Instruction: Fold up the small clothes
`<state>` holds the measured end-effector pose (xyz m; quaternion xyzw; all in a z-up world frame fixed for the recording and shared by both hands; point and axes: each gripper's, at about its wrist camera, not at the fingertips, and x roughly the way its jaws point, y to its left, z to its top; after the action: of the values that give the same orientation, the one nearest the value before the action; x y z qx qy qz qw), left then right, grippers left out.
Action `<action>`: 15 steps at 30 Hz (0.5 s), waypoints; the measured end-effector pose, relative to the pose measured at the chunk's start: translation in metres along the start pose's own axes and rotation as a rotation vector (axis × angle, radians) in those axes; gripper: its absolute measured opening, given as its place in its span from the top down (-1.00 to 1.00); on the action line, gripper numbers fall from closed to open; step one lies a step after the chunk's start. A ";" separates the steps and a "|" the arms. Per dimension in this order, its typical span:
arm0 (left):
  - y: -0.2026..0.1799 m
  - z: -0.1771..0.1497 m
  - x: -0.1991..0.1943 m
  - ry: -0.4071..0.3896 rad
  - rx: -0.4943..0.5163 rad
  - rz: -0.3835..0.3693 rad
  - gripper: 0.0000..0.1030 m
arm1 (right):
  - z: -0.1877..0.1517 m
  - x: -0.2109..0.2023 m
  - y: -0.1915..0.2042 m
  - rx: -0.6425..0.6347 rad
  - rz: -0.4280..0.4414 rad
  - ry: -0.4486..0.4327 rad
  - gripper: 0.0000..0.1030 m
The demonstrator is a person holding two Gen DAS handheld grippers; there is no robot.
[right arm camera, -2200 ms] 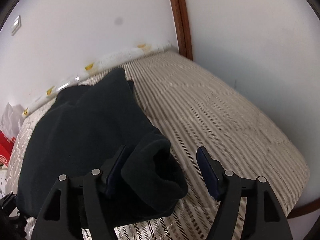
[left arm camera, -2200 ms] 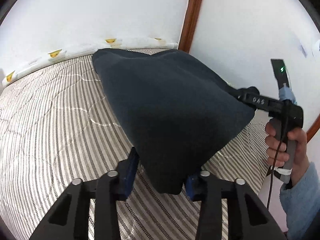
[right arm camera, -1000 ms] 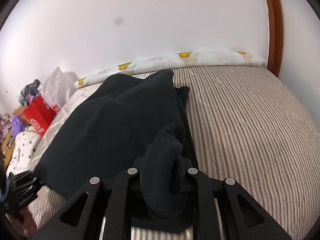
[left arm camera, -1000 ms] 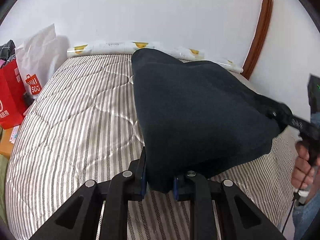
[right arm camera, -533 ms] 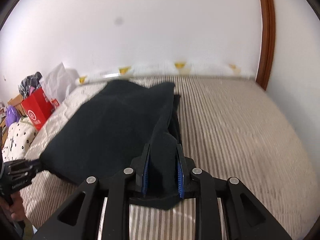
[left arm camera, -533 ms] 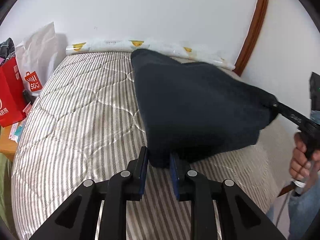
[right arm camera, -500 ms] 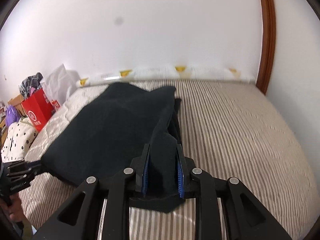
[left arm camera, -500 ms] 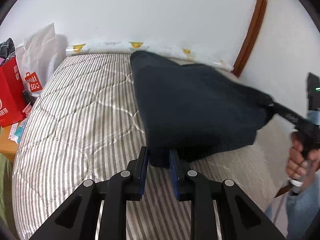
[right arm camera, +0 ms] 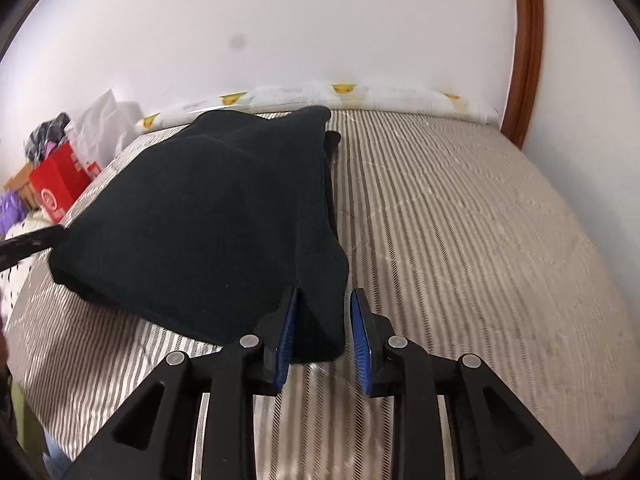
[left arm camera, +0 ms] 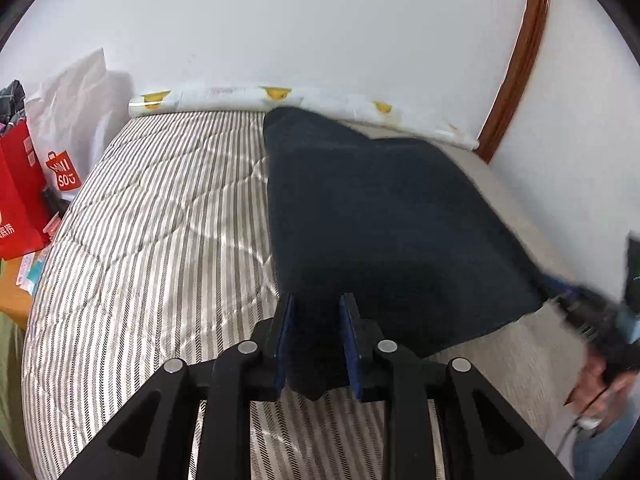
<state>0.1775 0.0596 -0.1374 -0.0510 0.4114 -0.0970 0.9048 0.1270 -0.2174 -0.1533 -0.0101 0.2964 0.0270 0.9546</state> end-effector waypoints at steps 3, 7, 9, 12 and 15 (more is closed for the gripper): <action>0.001 -0.004 0.002 0.012 0.014 0.004 0.48 | 0.015 -0.014 -0.005 0.000 0.014 -0.020 0.47; 0.011 0.006 -0.004 0.025 -0.021 -0.050 0.47 | 0.050 -0.018 -0.007 0.000 0.017 -0.051 0.37; 0.015 0.015 -0.008 0.009 -0.022 -0.037 0.47 | 0.074 -0.011 -0.009 0.017 0.046 -0.046 0.27; 0.020 0.030 -0.009 -0.010 -0.010 -0.022 0.45 | 0.107 0.006 -0.009 0.037 0.089 -0.039 0.09; 0.027 0.045 -0.006 -0.023 -0.006 -0.015 0.37 | 0.138 0.033 -0.007 0.060 0.120 -0.014 0.08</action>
<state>0.2111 0.0876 -0.1081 -0.0577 0.4007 -0.1018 0.9087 0.2324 -0.2177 -0.0578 0.0365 0.2903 0.0751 0.9533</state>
